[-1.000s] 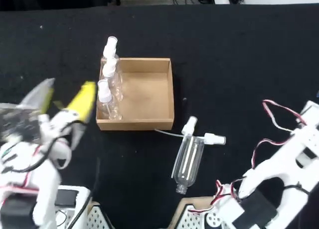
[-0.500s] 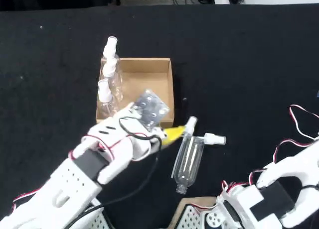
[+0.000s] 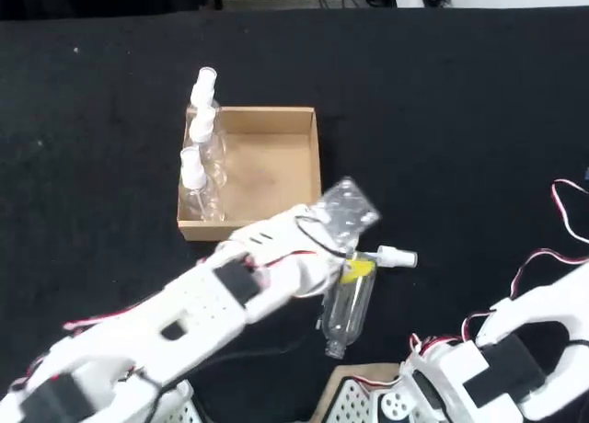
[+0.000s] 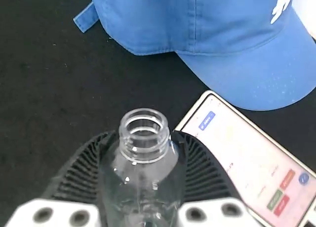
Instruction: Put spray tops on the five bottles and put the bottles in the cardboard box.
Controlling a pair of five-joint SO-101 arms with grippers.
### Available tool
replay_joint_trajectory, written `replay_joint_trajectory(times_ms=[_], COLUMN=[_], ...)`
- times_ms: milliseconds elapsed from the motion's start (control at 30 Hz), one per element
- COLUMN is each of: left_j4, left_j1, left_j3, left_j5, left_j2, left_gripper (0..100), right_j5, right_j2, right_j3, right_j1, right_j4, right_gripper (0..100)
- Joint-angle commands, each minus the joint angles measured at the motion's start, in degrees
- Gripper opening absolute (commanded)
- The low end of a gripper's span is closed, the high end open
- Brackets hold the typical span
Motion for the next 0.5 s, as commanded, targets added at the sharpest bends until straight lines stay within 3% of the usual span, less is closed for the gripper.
replay_joint_trajectory(times_ms=[0, 100, 267, 467], left_j4=[-1.8, -1.8, -1.2, -1.1], left_j1=[2.9, 3.8, 4.6, 4.7], left_j3=[-9.9, -14.1, -21.3, -29.4], left_j5=[0.1, -0.5, -7.5, -8.7], left_j2=[10.7, 17.1, 26.5, 35.0], left_gripper=[26, 26, 26, 26], right_j5=[0.1, 0.1, 0.1, 0.1], right_j2=[-0.1, 0.0, 0.0, 0.0], right_j3=[-4.5, -4.4, -4.4, -4.4], right_j1=[-0.5, -0.5, -0.5, -0.5], right_j4=[2.1, 2.2, 2.1, 1.9], right_gripper=[1.1, 1.1, 1.1, 1.1])
